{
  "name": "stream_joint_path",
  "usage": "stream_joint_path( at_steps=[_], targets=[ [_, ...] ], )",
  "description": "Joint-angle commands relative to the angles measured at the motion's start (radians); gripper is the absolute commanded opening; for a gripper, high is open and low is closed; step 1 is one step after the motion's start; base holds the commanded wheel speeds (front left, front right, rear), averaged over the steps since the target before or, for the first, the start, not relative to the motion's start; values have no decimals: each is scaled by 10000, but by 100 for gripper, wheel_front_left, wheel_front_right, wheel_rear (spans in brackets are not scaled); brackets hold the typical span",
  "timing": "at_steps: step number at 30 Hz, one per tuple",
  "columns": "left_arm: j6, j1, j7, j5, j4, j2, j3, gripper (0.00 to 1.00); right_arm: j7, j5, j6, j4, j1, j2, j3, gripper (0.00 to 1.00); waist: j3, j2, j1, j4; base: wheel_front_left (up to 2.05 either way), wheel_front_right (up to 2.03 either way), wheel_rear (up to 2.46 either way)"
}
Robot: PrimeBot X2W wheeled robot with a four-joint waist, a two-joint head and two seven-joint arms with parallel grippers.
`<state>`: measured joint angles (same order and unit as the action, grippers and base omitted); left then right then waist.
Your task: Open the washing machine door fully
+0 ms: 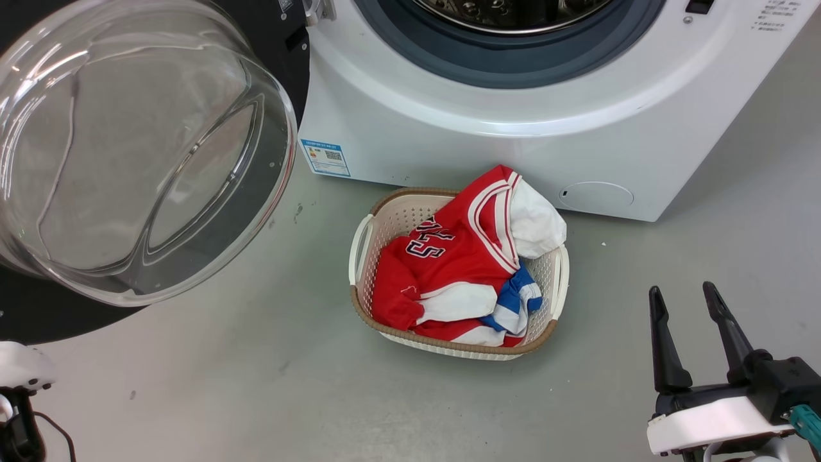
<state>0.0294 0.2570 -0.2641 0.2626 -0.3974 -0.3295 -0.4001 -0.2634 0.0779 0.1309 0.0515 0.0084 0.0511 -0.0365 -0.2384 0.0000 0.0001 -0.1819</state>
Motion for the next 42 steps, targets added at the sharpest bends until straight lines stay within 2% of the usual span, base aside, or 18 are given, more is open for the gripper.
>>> stream_joint_path(
  at_steps=[1,7,10,18,27,42],
  targets=[
    [-7,173,-6,-73,-83,-53,-118,0,-17,-68,-2,1,26,-18,-15,100,44,0,-1,18,0,0,0],
    [-350,-67,-6,-377,-217,161,-131,0,-17,26,-2,64,149,-20,-16,100,402,0,-1,71,0,0,0],
    [-569,-359,-6,-466,-73,441,-116,0,-17,124,-2,83,273,-18,-34,100,710,0,-1,130,0,0,0],
    [-824,-1355,-15,-1158,1214,946,180,0,-17,256,-2,-164,625,-18,-212,100,1473,0,-1,297,0,0,0],
    [-1002,-2340,-14,-1994,3003,1790,1360,0,-17,385,-2,-674,950,-18,-299,100,2079,0,-1,558,0,0,0],
    [-1168,-3415,-14,-2304,4025,2545,3053,0,-17,717,-2,-912,1399,-20,-360,100,2570,0,-1,1351,0,0,0]
  ],
)
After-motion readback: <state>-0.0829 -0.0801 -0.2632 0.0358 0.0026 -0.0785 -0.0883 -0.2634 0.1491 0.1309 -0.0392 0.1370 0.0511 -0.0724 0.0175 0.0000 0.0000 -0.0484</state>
